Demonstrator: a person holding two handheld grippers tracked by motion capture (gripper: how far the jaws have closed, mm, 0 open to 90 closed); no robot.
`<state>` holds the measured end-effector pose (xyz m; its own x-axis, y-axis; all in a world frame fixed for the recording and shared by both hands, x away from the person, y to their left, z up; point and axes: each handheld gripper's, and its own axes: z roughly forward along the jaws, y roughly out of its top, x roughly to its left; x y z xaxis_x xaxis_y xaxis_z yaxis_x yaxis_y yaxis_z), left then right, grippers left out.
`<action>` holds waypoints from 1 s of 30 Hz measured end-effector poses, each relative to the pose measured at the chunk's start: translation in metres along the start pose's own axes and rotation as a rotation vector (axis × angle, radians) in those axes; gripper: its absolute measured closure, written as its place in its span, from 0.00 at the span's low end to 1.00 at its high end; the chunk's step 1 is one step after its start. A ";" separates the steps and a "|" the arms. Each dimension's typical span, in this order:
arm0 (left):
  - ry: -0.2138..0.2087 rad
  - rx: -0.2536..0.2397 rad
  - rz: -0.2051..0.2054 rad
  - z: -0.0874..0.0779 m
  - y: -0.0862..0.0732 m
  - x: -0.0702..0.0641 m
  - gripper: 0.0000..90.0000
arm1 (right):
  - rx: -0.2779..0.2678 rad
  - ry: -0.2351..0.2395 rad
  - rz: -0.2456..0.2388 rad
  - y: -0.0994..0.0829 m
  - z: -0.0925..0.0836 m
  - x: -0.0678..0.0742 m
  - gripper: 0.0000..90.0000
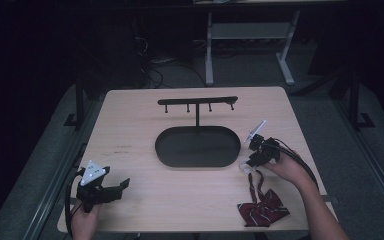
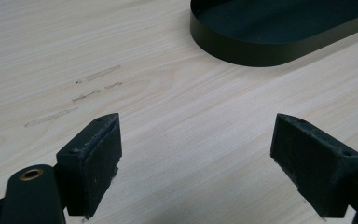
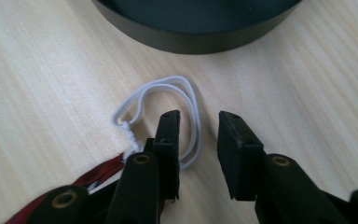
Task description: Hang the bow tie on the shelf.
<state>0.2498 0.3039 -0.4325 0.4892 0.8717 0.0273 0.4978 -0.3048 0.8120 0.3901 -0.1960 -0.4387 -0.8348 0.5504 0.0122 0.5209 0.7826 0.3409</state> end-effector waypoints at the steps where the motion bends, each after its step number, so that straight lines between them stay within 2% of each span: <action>1: 0.000 -0.006 -0.005 0.000 0.000 0.000 0.18 | 0.004 -0.001 -0.003 0.000 0.001 0.000 0.80; 10: 0.001 -0.003 -0.005 0.000 0.000 0.000 0.18 | 0.030 -0.026 -0.027 0.001 0.004 0.001 0.94; 11: 0.002 -0.004 -0.006 -0.001 0.000 0.000 0.18 | 0.033 -0.041 -0.039 0.001 0.004 0.002 0.96; 19: 0.003 -0.006 -0.006 -0.001 0.000 0.000 0.18 | 0.009 -0.044 -0.053 0.000 -0.004 0.007 0.97; 24: 0.003 -0.007 -0.008 -0.001 0.000 0.000 0.18 | 0.007 -0.051 -0.088 0.001 -0.014 0.013 0.97; 30: 0.005 -0.006 -0.007 -0.001 0.000 0.000 0.18 | -0.027 -0.025 -0.117 0.004 -0.029 0.015 0.97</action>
<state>0.2491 0.3039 -0.4325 0.4823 0.8757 0.0242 0.4971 -0.2963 0.8155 0.3744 -0.1928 -0.4095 -0.8846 0.4634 -0.0521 0.4154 0.8337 0.3638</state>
